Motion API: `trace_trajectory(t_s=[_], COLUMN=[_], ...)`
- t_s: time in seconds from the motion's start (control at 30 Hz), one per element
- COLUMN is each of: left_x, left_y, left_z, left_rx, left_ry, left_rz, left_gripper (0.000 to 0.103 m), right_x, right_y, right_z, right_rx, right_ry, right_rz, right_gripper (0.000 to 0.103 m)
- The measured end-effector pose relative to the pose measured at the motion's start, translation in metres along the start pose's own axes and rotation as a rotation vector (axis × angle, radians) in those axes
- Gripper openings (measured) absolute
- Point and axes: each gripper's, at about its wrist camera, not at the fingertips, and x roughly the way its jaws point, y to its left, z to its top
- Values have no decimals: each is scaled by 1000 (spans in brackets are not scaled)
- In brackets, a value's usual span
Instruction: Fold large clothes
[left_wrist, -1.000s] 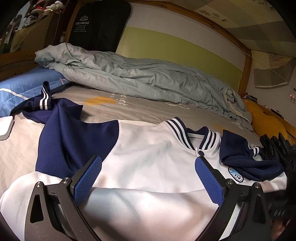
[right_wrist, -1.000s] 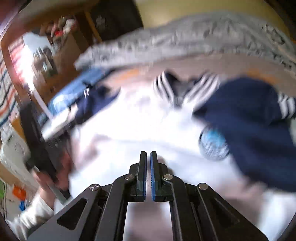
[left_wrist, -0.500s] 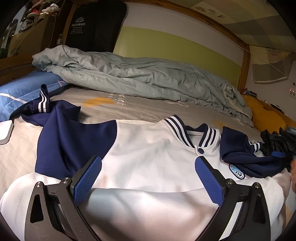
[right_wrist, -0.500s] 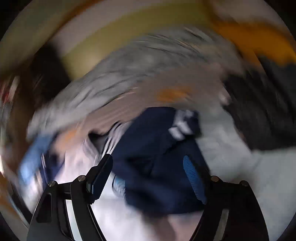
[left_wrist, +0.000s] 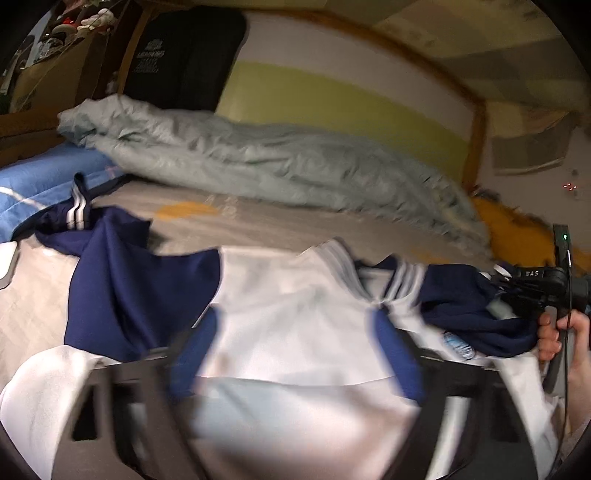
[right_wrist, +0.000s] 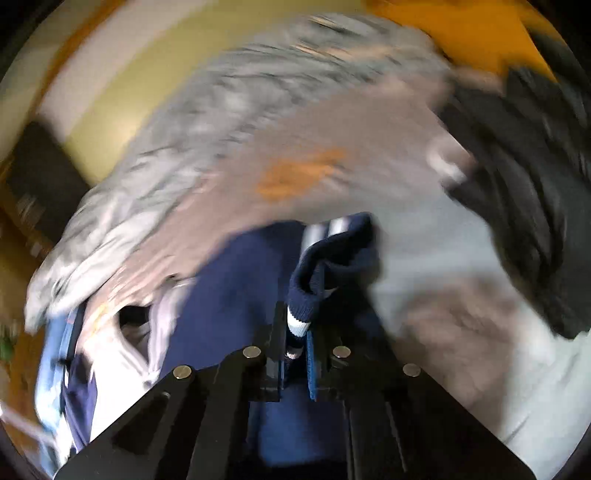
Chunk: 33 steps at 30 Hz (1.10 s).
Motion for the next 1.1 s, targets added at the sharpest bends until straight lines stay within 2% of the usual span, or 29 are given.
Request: trace_trajectory(t_s=[0.07,0.13,0.2,0.27,0.33,0.47,0.5,0.57,0.6,0.67,0.7,0.73,0.8,0.9,0.97,1.0,1.07,1.1], left_x=[-10,-13,-17,-19,-18,-19,-19,-22,-25,-24,-22,-19,-13,5,23,34,53,65], left_y=[4,1,-7,-14,-18,-13,-13,-12,-13,-22,-29,-39,-63,-108,-136,-149,-165,-168], left_z=[3,5,5,6,7,13,15,17,18,19,18,17,15,9,4,0,-5,-5], left_rx=[-19,-3,28,55,61,22,21,21,30,75,100,126,198,355,465,538,637,656], left_ry=[-37,-23,-19,-9,15,48,57,50,41,55,70,82,111,175,227,245,268,289], left_rz=[-82,-104,-108,-89,-69,-87,-85,-81,-86,-110,-134,-155,-186,-196,-164,-120,-71,-43], left_gripper=[58,52,50,48,46,49,62,74,74,76,76,76,80,85,92,95,95,95], right_x=[-23,-44,-53,-48,-32,6,13,9,-2,-25,-36,-48,-73,-94,-96,-96,-94,-91], right_y=[40,80,114,139,156,167,164,156,152,139,133,123,100,60,35,21,4,-2], right_z=[-9,-21,-34,-48,-65,-99,-107,-112,-112,-110,-110,-110,-111,-102,-92,-88,-81,-79], right_rx=[-136,-263,-363,-422,-443,-473,-470,-466,-477,-483,-477,-476,-467,-379,-300,-259,-219,-218], right_ry=[-38,-18,29,99,166,285,304,312,292,212,169,119,-2,-107,-112,-107,-97,-84], right_rz=[102,208,321,386,393,359,345,321,321,279,244,193,58,-101,-149,-164,-168,-160], right_gripper=[9,9,9,9,9,9,10,15,17,39,47,60,62,62,62,62,62,62])
